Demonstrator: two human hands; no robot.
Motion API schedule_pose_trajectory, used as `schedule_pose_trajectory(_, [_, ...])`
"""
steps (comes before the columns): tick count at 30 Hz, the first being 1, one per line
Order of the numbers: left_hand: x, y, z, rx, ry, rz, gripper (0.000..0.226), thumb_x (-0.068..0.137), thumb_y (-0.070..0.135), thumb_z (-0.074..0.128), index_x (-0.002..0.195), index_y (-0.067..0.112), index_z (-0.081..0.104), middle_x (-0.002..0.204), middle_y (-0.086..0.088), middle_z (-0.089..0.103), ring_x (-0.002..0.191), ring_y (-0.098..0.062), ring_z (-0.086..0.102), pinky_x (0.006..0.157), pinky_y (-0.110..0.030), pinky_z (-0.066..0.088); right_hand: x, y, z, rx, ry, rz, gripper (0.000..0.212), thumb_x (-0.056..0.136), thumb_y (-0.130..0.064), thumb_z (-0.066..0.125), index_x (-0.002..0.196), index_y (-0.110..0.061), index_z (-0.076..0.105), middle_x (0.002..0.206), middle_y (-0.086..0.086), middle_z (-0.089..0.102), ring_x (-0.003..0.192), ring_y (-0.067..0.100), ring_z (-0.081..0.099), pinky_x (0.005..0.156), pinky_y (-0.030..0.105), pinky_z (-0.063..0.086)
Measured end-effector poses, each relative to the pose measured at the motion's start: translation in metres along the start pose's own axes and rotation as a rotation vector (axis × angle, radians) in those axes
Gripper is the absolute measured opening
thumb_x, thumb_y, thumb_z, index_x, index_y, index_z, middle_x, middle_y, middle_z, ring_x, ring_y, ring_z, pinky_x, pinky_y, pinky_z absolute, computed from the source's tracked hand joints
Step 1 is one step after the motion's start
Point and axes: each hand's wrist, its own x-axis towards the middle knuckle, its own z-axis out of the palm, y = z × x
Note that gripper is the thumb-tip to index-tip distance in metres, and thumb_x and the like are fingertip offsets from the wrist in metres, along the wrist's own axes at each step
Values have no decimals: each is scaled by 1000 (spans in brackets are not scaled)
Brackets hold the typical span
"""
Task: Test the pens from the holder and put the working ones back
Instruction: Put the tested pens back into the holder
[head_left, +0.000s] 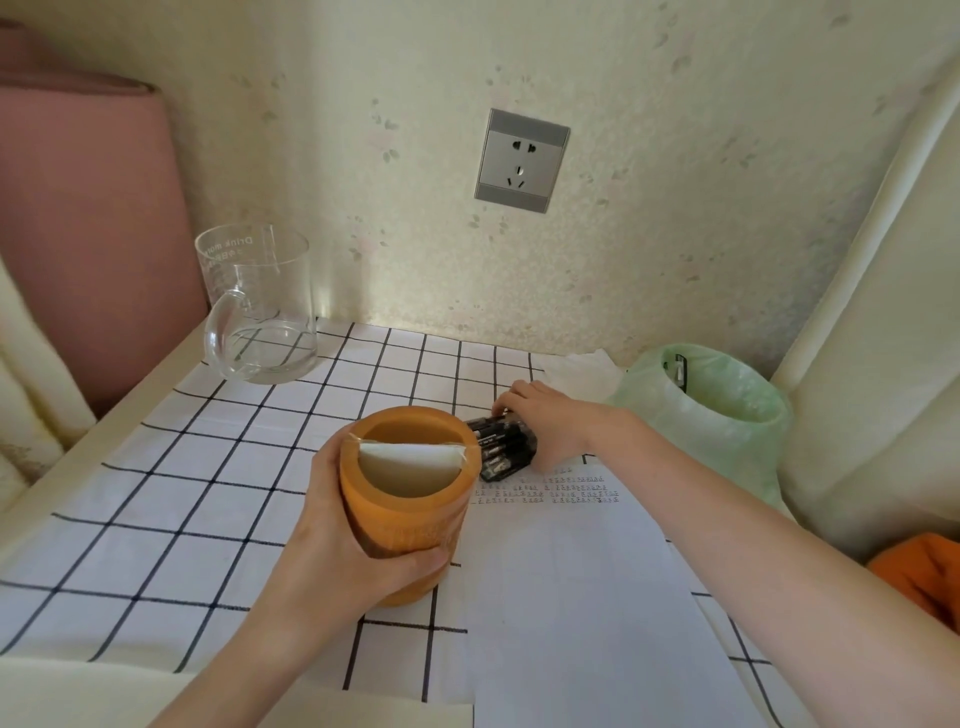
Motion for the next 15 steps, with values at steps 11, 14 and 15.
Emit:
schedule_pose_trajectory(11, [1, -3, -1, 4, -6, 16, 109, 45, 22, 92, 118, 57, 19, 119, 27, 42, 105, 13, 46, 75, -11, 41, 3, 1, 16, -49, 280, -69, 33, 82, -22, 65, 109, -11, 52, 111, 6, 55, 97, 18, 45, 77, 25, 28])
schedule_pose_trajectory(14, [1, -5, -1, 9, -12, 25, 112, 46, 23, 91, 126, 51, 19, 121, 25, 42, 109, 6, 47, 78, -15, 43, -6, -4, 14, -21, 381, -25, 31, 82, -21, 68, 107, -12, 52, 106, 6, 60, 96, 23, 52, 76, 26, 30])
schedule_pose_trajectory(15, [1, -5, -1, 10, -11, 28, 111, 46, 23, 91, 126, 52, 19, 121, 25, 42, 109, 8, 46, 76, -14, 43, -10, -7, 10, -20, 413, -8, 31, 82, -21, 69, 106, -13, 51, 103, 5, 62, 94, 24, 54, 75, 27, 31])
